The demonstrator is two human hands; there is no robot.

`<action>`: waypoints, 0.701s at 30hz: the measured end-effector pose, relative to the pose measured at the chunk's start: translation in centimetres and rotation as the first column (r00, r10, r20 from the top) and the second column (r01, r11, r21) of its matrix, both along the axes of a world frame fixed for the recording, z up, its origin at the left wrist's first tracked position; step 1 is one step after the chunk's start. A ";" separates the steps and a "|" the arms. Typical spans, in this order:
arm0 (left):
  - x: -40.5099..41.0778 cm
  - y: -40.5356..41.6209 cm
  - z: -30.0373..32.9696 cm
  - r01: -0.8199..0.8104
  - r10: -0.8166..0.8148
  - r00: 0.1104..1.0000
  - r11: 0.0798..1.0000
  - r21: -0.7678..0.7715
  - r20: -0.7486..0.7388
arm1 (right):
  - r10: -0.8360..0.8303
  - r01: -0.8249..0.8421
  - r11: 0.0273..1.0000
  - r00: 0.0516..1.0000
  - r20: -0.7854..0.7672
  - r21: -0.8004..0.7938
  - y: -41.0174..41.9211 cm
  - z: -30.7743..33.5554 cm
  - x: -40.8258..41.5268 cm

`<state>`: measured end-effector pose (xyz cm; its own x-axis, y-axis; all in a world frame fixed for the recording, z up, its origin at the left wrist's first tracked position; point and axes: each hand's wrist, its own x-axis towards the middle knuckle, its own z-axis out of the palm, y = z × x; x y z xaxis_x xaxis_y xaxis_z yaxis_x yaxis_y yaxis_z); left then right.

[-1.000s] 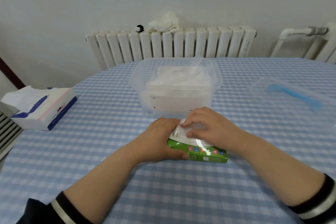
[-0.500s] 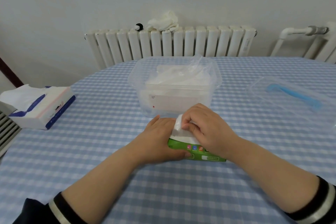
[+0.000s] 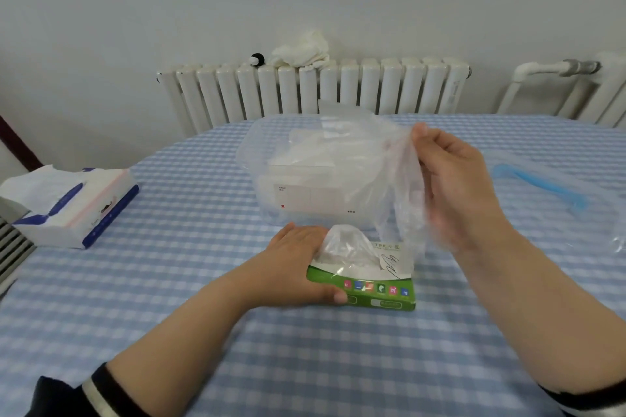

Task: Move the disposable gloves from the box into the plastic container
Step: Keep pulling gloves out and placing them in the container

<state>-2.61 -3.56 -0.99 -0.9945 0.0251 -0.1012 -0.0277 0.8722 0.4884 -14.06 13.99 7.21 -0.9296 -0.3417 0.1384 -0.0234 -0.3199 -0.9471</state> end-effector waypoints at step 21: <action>-7.6 0.4 13.6 -0.274 0.447 0.860 0.810 0.518 -0.245 | 0.239 -0.234 0.970 0.877 0.417 -0.066 0.8 -0.7 -1.6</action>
<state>-10.16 -3.11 12.58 -0.9060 -0.3863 0.1732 -0.0527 0.5090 0.8591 -15.62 14.78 6.48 -0.7936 -0.5595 -0.2392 0.4518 -0.2786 -0.8475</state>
